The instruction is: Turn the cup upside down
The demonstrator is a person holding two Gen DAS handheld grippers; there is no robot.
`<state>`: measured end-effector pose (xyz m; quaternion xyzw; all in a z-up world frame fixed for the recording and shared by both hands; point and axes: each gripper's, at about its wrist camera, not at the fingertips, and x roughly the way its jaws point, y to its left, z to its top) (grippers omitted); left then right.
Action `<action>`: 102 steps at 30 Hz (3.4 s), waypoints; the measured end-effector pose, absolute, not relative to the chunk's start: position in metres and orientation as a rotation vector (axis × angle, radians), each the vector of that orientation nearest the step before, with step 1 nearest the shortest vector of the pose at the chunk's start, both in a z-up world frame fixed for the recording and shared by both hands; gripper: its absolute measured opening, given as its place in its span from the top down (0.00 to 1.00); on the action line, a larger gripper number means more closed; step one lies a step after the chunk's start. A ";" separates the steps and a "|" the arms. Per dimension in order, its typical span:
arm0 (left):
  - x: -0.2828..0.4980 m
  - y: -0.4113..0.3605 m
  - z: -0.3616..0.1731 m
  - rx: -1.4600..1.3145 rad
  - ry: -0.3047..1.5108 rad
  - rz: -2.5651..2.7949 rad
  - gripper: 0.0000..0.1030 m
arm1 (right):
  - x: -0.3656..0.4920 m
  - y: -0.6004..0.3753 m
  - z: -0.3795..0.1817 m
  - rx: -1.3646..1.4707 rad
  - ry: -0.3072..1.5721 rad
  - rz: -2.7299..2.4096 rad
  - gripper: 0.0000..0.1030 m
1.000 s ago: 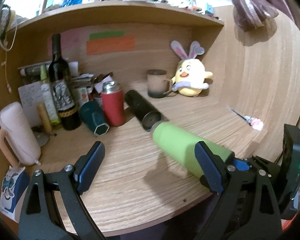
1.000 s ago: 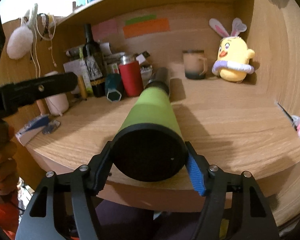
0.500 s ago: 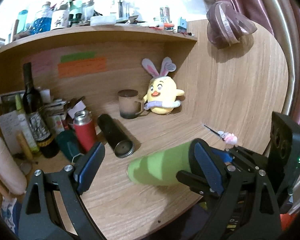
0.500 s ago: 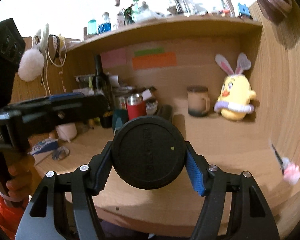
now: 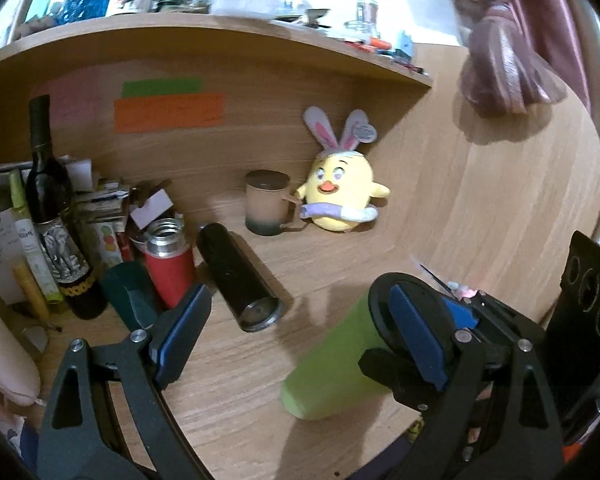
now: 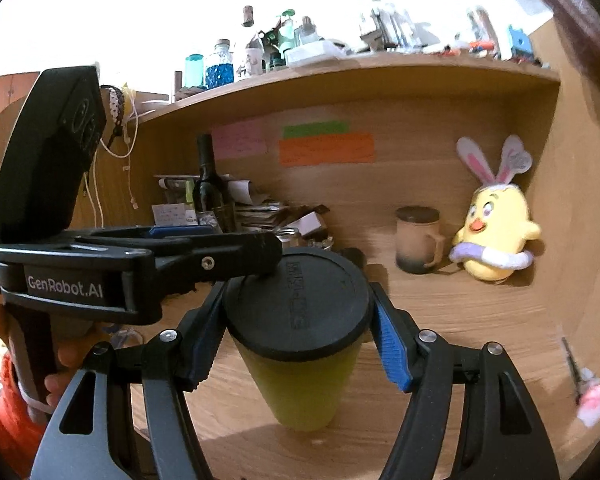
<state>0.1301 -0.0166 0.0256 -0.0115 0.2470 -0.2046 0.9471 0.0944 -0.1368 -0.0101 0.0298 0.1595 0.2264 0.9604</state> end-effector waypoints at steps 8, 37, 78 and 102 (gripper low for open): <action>0.144 -0.001 0.021 -0.037 0.499 -0.352 0.10 | 0.120 -0.119 -0.040 0.088 0.442 0.514 0.37; 0.025 -0.007 0.020 0.035 0.330 -0.199 0.06 | 0.052 -0.178 0.003 0.097 0.328 0.411 0.02; -0.012 -0.012 0.002 0.026 0.296 -0.152 0.01 | 0.012 -0.181 0.003 0.070 0.297 0.368 0.00; -0.013 -0.013 0.003 0.030 0.294 -0.160 0.00 | 0.012 -0.184 0.003 0.065 0.296 0.365 0.00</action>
